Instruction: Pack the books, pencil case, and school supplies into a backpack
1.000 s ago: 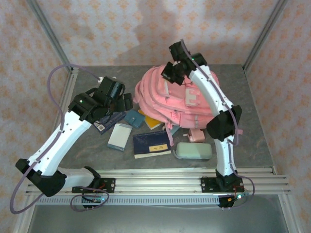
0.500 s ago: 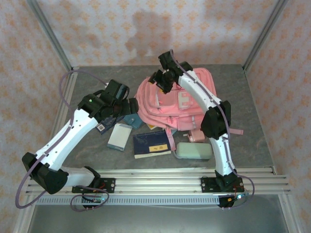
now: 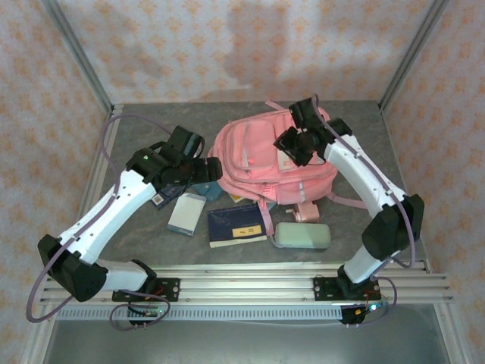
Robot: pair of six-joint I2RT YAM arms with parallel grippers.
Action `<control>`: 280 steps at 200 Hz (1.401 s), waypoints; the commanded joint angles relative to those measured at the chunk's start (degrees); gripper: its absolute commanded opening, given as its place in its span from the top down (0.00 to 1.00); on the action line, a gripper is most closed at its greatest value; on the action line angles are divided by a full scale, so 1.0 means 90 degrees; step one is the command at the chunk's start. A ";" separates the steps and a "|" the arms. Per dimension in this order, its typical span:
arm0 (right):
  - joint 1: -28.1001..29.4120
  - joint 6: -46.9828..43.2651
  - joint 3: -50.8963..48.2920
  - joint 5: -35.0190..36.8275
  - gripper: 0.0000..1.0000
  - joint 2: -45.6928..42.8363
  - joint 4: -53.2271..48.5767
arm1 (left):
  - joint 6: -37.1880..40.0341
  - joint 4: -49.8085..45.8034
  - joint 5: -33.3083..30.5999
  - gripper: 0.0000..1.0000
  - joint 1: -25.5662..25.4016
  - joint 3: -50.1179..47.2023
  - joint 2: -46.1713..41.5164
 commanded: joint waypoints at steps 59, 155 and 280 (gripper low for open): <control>-0.0215 -0.2164 0.0930 -0.0673 0.56 0.1691 0.0130 | -0.0077 0.0153 0.0325 0.15 -0.0012 -0.0138 0.0282; -0.0260 -0.2756 0.1096 -0.1464 0.60 0.2461 0.0096 | -0.0039 0.0241 0.0429 0.17 -0.0017 -0.0138 0.0439; -0.0367 -0.0686 0.1547 -0.1506 1.00 0.1666 0.0488 | 0.0394 0.1577 0.1214 0.31 -0.0603 -0.0643 0.0810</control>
